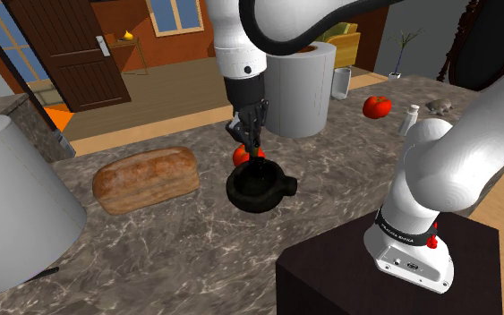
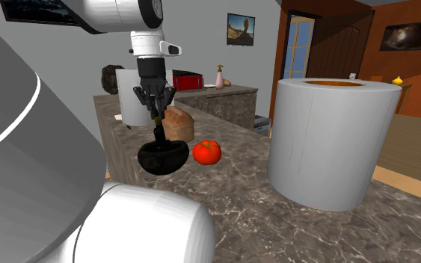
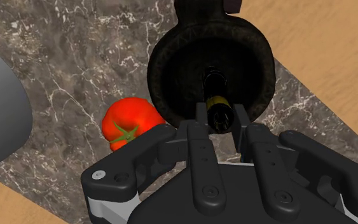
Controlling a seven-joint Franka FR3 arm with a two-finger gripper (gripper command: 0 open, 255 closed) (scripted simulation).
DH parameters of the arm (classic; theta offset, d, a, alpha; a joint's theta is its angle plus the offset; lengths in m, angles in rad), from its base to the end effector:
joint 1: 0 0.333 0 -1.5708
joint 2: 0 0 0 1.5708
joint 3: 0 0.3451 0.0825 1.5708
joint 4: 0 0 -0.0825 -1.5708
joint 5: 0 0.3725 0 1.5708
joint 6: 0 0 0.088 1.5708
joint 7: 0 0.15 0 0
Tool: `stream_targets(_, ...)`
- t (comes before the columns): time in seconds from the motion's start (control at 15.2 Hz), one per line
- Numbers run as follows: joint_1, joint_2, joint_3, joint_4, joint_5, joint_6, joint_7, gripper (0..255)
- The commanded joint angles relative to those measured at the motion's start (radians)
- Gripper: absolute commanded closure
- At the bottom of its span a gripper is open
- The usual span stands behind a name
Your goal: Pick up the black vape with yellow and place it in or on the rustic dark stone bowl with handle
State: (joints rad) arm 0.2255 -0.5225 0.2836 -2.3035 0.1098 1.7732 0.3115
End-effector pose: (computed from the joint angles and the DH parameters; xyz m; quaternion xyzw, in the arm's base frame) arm 0.3121 0.2047 0.5160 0.9975 0.0681 -0.0046 0.0196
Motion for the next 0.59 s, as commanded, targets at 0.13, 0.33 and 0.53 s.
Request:
stream_targets(0.13,0.0,0.0,0.0,-0.001,0.0,0.001,0.0,0)
stream_targets(0.33,0.0,0.0,0.0,-0.001,0.0,0.001,0.0,0)
stream_targets(0.53,-0.001,0.001,-0.003,0.034,-0.002,-0.033,0.001,0)
